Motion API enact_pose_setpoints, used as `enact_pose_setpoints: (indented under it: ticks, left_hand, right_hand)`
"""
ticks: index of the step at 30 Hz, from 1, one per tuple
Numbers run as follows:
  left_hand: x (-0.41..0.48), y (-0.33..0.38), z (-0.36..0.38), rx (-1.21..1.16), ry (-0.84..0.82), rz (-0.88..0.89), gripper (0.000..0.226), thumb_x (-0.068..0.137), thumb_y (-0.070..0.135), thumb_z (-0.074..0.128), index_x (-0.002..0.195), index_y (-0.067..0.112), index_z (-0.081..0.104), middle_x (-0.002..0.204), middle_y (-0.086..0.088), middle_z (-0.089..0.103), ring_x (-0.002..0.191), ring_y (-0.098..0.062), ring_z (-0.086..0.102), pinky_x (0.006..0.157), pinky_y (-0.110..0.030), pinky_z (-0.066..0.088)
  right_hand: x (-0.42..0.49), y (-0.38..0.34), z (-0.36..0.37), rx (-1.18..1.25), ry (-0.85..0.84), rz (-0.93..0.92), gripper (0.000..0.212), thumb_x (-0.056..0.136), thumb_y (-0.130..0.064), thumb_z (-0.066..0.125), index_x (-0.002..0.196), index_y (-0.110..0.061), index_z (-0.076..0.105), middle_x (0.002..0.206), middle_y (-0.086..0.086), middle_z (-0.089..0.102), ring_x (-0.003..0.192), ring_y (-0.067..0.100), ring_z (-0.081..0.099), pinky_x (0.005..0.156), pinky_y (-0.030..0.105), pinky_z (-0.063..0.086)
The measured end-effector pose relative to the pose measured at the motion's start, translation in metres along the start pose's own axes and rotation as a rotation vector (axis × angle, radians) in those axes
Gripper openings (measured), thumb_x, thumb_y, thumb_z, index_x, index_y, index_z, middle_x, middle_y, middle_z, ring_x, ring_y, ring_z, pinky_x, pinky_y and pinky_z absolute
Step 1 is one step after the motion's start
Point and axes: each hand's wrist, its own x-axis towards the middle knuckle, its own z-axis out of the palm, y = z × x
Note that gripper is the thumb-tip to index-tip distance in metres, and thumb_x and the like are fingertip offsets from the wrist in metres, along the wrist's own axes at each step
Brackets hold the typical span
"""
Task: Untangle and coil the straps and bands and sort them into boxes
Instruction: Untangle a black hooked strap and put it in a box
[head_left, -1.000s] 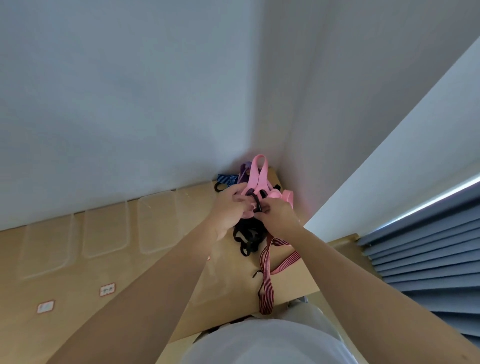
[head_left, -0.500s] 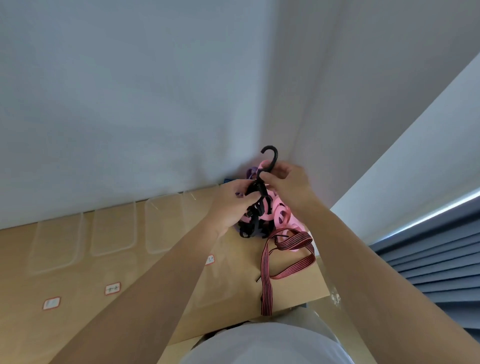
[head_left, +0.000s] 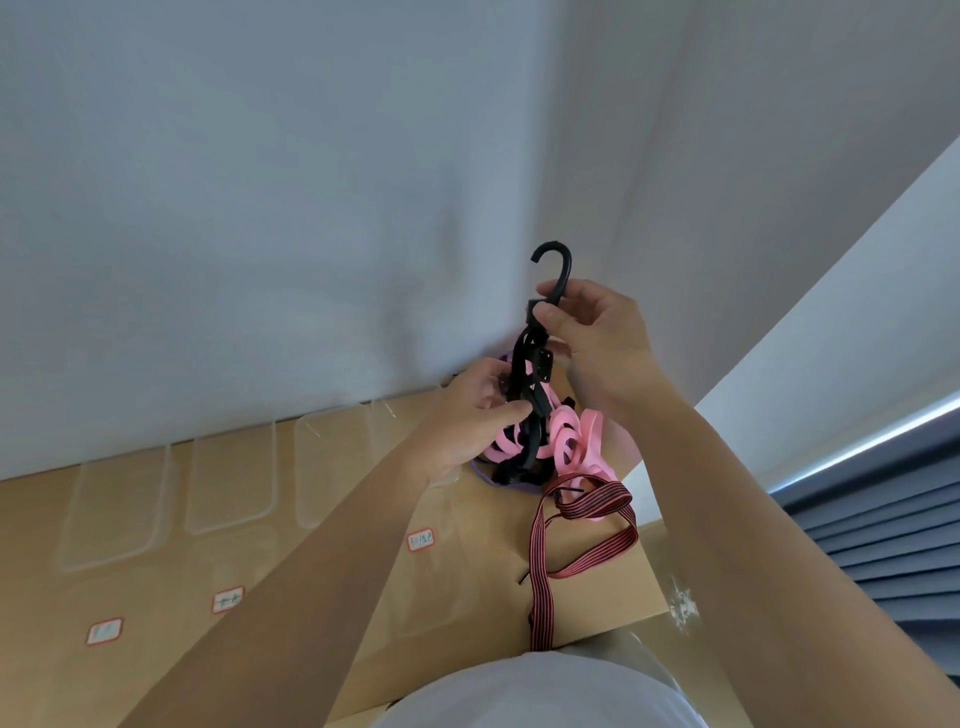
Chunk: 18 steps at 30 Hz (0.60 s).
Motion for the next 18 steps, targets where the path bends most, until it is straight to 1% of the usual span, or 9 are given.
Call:
enact_pose_setpoints:
  ticks: [2, 5, 7, 9, 11, 13, 15, 17, 18]
  left_hand:
    - [-0.001, 0.002, 0.000, -0.034, -0.050, 0.015, 0.026, 0.091, 0.007, 0.071, 0.111, 0.023, 0.065, 0.095, 0.009, 0.077, 0.091, -0.008, 0.072, 0.085, -0.024, 0.055]
    - [-0.002, 0.013, -0.001, -0.036, -0.025, 0.036, 0.006, 0.093, 0.020, 0.073, 0.096, 0.019, 0.068, 0.070, 0.014, 0.068, 0.065, -0.003, 0.063, 0.065, -0.016, 0.048]
    - [-0.001, 0.019, -0.001, -0.024, 0.048, 0.066, 0.021, 0.093, 0.030, 0.073, 0.089, 0.011, 0.067, 0.061, 0.012, 0.061, 0.056, -0.003, 0.056, 0.058, -0.014, 0.044]
    - [0.000, 0.023, -0.001, -0.022, 0.113, 0.106, 0.035, 0.092, 0.038, 0.074, 0.086, 0.004, 0.066, 0.065, -0.001, 0.062, 0.060, -0.010, 0.058, 0.063, -0.023, 0.047]
    - [-0.001, 0.028, -0.001, -0.052, 0.143, 0.145, 0.034, 0.092, 0.039, 0.073, 0.079, 0.008, 0.067, 0.068, -0.010, 0.064, 0.066, -0.017, 0.062, 0.070, -0.035, 0.050]
    - [-0.001, 0.032, -0.002, -0.070, 0.149, 0.162, 0.033, 0.095, 0.035, 0.070, 0.071, 0.014, 0.064, 0.063, -0.004, 0.062, 0.062, -0.016, 0.062, 0.069, -0.035, 0.052]
    - [-0.002, 0.034, -0.001, -0.077, 0.184, 0.159, 0.039, 0.100, 0.030, 0.064, 0.068, 0.008, 0.057, 0.053, 0.004, 0.053, 0.052, -0.011, 0.056, 0.062, -0.028, 0.052]
    - [0.000, 0.031, 0.000, -0.091, 0.218, 0.140, 0.045, 0.102, 0.031, 0.060, 0.072, -0.002, 0.056, 0.050, 0.008, 0.043, 0.047, -0.011, 0.049, 0.057, -0.035, 0.052]
    - [0.001, 0.029, 0.000, -0.086, 0.222, 0.138, 0.044, 0.103, 0.033, 0.058, 0.074, 0.000, 0.060, 0.050, 0.008, 0.041, 0.047, -0.012, 0.045, 0.056, -0.034, 0.045]
  right_hand:
    - [0.001, -0.011, 0.000, -0.020, -0.002, -0.027, 0.018, 0.089, -0.008, 0.072, 0.098, -0.023, 0.073, 0.091, 0.006, 0.072, 0.082, 0.019, 0.070, 0.082, 0.040, 0.060]
    - [0.003, -0.026, 0.003, -0.045, 0.003, -0.074, 0.018, 0.092, -0.005, 0.069, 0.104, -0.019, 0.071, 0.093, 0.006, 0.071, 0.080, 0.013, 0.069, 0.076, 0.026, 0.058]
    - [0.003, -0.032, 0.005, -0.054, 0.013, -0.086, 0.017, 0.093, -0.006, 0.069, 0.104, -0.018, 0.070, 0.089, 0.004, 0.071, 0.077, 0.011, 0.070, 0.072, 0.022, 0.056]
    - [0.003, -0.035, 0.006, -0.055, 0.024, -0.089, 0.015, 0.092, -0.006, 0.070, 0.101, -0.019, 0.070, 0.084, 0.001, 0.070, 0.074, 0.011, 0.070, 0.072, 0.025, 0.057]
    - [0.005, -0.037, 0.006, -0.070, 0.051, -0.106, 0.014, 0.092, -0.009, 0.071, 0.097, -0.022, 0.071, 0.082, -0.001, 0.070, 0.075, 0.014, 0.069, 0.075, 0.032, 0.060]
    - [0.007, -0.042, 0.006, -0.089, 0.093, -0.123, 0.013, 0.091, -0.013, 0.072, 0.095, -0.025, 0.071, 0.084, -0.002, 0.071, 0.076, 0.015, 0.068, 0.077, 0.034, 0.059]
    - [0.009, -0.046, 0.006, -0.083, 0.131, -0.134, 0.011, 0.092, -0.014, 0.072, 0.093, -0.025, 0.070, 0.083, -0.002, 0.073, 0.078, 0.017, 0.069, 0.076, 0.033, 0.058]
    - [0.011, -0.050, 0.007, -0.085, 0.156, -0.140, 0.011, 0.091, -0.014, 0.072, 0.092, -0.025, 0.069, 0.082, -0.002, 0.073, 0.082, 0.022, 0.071, 0.074, 0.035, 0.057]
    - [0.011, -0.052, 0.008, -0.088, 0.160, -0.141, 0.010, 0.092, -0.015, 0.072, 0.091, -0.024, 0.069, 0.083, -0.002, 0.073, 0.084, 0.025, 0.072, 0.075, 0.036, 0.058]
